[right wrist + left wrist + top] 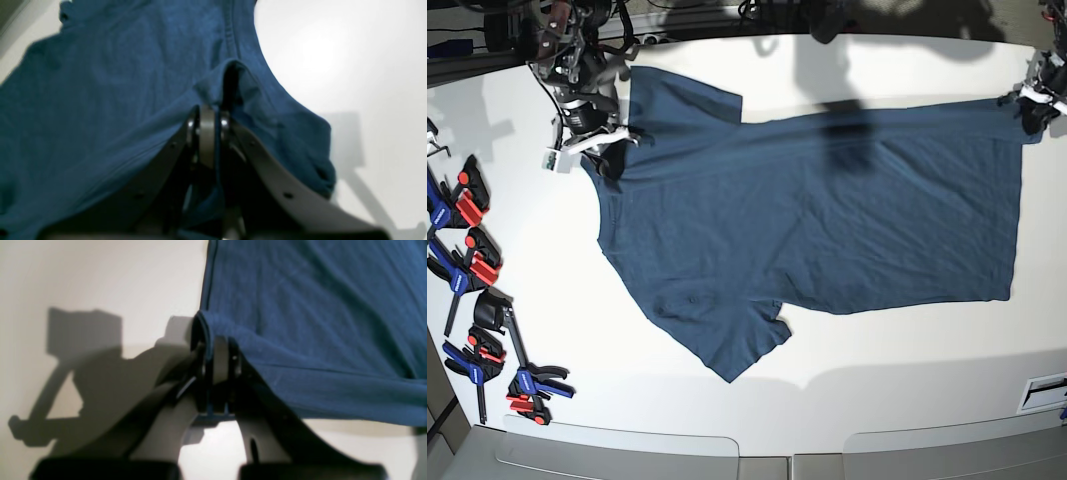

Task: Fold the T-shirt properly
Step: 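Grasp the shirt edge with both grippers and pull it taut, then release the shirt with the right gripper and lift it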

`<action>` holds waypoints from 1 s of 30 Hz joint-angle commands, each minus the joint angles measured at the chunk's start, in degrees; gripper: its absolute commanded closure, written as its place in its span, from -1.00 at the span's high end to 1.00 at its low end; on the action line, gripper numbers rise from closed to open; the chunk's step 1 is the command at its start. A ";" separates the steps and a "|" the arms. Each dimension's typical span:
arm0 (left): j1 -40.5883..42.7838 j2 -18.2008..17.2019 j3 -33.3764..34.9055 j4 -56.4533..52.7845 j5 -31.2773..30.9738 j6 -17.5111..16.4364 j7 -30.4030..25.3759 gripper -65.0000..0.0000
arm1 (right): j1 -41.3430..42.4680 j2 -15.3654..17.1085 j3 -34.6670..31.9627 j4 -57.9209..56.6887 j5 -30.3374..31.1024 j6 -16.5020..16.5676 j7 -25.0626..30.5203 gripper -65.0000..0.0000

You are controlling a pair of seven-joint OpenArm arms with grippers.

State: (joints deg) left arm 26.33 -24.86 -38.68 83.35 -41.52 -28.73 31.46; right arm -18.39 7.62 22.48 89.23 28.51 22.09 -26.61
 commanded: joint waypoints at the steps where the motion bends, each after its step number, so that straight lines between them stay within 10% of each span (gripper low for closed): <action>1: -0.79 -1.40 -0.48 0.72 -0.24 0.07 -1.51 -1.00 | 0.48 0.63 0.26 0.92 0.35 0.22 1.57 -1.00; 22: -3.61 -1.53 -0.48 0.66 5.46 0.17 -1.33 -1.00 | 3.80 0.61 0.26 0.90 0.24 0.22 -3.96 -1.00; 25: -3.63 -1.57 -0.50 0.66 5.49 0.20 -2.05 -0.52 | 3.80 0.63 0.26 0.92 0.20 0.22 -4.90 -0.50; 30: -3.63 -3.48 -0.63 0.66 5.51 0.22 -3.28 -0.44 | 3.80 0.66 0.55 1.36 0.17 0.22 -6.21 -0.09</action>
State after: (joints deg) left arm 22.70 -26.92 -38.68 83.24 -35.48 -28.53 29.78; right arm -15.07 7.64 22.68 89.32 28.05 22.04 -34.22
